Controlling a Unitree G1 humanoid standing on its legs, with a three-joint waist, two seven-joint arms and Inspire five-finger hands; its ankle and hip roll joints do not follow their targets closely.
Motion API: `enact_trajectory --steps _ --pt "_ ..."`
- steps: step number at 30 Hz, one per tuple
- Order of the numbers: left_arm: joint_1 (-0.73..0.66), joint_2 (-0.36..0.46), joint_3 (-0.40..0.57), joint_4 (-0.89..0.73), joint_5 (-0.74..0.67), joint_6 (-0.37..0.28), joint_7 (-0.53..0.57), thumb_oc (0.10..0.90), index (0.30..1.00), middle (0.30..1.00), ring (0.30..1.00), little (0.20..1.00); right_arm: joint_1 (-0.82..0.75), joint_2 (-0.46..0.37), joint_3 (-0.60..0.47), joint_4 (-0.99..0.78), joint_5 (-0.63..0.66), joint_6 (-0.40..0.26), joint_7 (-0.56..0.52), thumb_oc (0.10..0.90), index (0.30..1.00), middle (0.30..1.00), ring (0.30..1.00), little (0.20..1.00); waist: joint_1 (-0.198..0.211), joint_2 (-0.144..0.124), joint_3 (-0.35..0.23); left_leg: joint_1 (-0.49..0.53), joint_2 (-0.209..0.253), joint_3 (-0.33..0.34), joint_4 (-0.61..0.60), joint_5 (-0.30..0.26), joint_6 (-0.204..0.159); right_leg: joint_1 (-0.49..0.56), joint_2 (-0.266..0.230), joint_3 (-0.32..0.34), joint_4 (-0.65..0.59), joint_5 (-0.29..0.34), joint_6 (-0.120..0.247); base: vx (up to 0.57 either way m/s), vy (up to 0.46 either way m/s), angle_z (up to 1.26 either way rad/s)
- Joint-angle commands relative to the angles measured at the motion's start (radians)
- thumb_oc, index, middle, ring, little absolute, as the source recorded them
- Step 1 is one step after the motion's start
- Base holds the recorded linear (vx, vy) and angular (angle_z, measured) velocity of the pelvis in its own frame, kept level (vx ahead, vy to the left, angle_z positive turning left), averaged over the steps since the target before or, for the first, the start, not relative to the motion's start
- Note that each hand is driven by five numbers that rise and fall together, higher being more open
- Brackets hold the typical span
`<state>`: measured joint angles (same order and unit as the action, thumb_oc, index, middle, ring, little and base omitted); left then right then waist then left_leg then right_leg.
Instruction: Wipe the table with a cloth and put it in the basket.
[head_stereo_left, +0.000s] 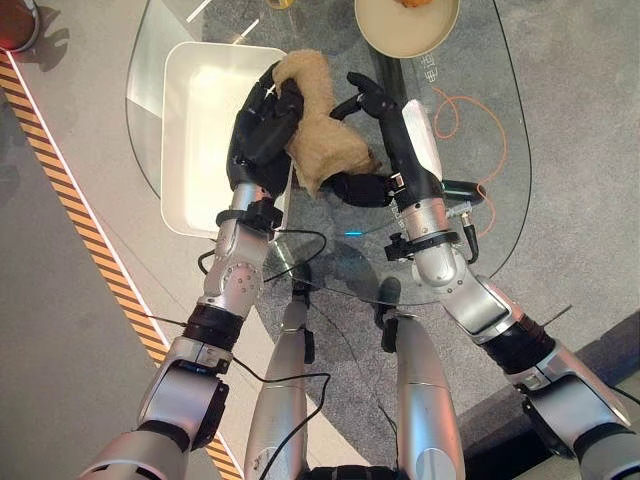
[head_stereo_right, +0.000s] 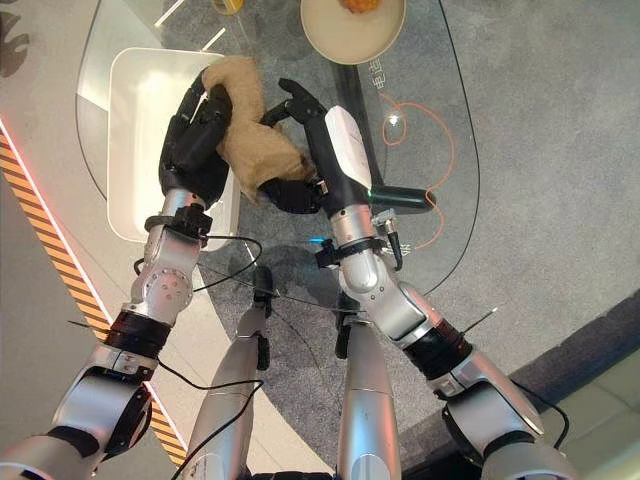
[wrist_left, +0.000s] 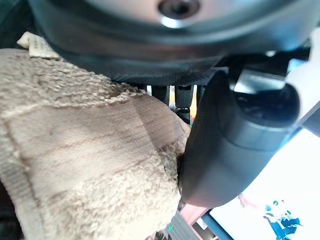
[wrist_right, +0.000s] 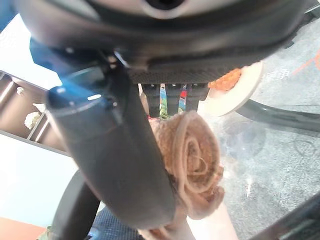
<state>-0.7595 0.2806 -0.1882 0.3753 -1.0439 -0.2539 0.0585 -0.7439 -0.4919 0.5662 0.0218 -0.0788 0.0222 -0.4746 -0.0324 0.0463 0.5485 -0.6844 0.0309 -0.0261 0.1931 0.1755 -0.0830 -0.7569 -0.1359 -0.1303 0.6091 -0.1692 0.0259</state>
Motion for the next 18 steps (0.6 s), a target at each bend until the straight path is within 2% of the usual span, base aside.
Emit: enact_trajectory --steps 1,9,18 --pt "-0.107 -0.012 0.01 -0.11 0.069 -0.141 -0.01 0.1 0.3 0.3 0.3 0.2 -0.175 0.058 -0.083 -0.177 -0.031 -0.143 -0.041 0.8 0.9 0.9 0.9 0.9 0.012 -0.021 -0.029 0.017 -0.062 0.077 0.127 -0.181 0.035 0.061 0.069 0.012 -0.219 0.103 0.031 0.0 0.0 0.0" --pt "-0.11 -0.018 0.044 -0.104 0.104 -0.234 0.069 0.1 0.3 0.3 0.3 0.2 -0.174 0.067 -0.087 -0.169 -0.038 -0.141 -0.032 0.8 0.9 0.9 0.9 0.9 0.014 -0.021 -0.029 0.017 -0.064 0.075 0.135 -0.192 0.033 0.059 0.068 0.01 -0.21 0.09 0.029 0.01 -0.001 0.0" --pt "-0.126 -0.016 0.075 -0.099 0.132 -0.293 0.135 0.1 0.3 0.3 0.3 0.2 -0.18 0.068 -0.092 -0.157 -0.041 -0.134 -0.026 0.8 0.9 0.9 0.9 0.9 0.016 -0.02 -0.029 0.016 -0.062 0.074 0.138 -0.193 0.03 0.059 0.066 0.009 -0.205 0.085 0.026 0.0 0.0 0.0"
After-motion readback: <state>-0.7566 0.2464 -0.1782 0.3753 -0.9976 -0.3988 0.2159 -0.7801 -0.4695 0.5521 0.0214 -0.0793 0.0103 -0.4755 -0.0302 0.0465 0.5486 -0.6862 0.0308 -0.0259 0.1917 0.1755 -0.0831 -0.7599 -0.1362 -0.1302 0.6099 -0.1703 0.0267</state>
